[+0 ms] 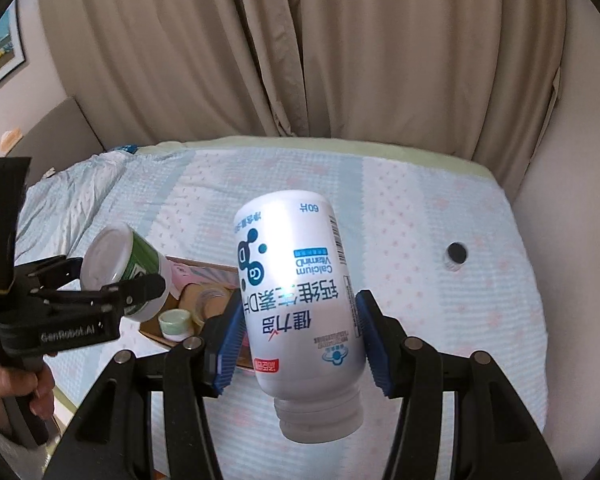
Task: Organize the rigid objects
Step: 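Carry the jar and vitamin bottle over the cardboard box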
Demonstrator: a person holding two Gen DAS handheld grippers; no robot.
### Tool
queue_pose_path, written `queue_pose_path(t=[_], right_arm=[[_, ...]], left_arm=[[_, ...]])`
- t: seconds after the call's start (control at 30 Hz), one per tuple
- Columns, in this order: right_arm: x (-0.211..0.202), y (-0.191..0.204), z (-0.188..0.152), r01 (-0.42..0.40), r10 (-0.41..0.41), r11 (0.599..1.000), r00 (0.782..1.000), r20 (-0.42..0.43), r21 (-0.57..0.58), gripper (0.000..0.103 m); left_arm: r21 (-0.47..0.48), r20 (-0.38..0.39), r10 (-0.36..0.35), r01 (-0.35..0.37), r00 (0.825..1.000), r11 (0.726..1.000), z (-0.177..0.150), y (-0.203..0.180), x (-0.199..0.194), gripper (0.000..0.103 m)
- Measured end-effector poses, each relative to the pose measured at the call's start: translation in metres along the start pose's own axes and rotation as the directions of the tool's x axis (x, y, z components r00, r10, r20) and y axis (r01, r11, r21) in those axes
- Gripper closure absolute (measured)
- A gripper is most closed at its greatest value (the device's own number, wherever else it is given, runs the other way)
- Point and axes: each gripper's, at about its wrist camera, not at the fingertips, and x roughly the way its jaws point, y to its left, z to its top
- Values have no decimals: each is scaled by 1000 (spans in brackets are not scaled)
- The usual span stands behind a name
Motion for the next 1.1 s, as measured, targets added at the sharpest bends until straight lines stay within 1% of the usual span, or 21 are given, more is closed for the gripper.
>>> queue_pose_path(t=[0.17, 0.27, 0.47, 0.63, 0.77, 0.87, 1.0, 1.1], right_arm=[[45, 51, 4, 12, -8, 998, 998, -59, 61, 53], [71, 71, 6, 15, -5, 995, 995, -97, 96, 53], [128, 95, 6, 37, -8, 987, 983, -186, 155, 53], [175, 96, 2, 58, -1, 976, 965, -262, 209, 53], [212, 90, -6, 85, -2, 965, 949, -316, 248, 53], [236, 83, -13, 93, 13, 956, 935, -356, 279, 53], [266, 75, -23, 100, 31, 952, 910, -415, 291, 53], [282, 66, -32, 89, 63, 944, 896, -440, 316, 53]], left_arm=[[24, -66, -12, 14, 998, 1000, 1, 55, 26, 34], [23, -106, -17, 20, 994, 1000, 1, 79, 46, 34], [44, -171, -9, 17, 985, 999, 0, 106, 91, 34], [87, -224, -4, 24, 975, 996, -3, 113, 127, 34], [129, -278, -12, 50, 961, 990, -11, 109, 157, 34], [169, -313, -16, 73, 950, 983, -18, 101, 176, 34], [236, -353, -28, 118, 935, 965, -30, 82, 197, 34], [299, -370, -29, 148, 929, 943, -39, 66, 208, 34]])
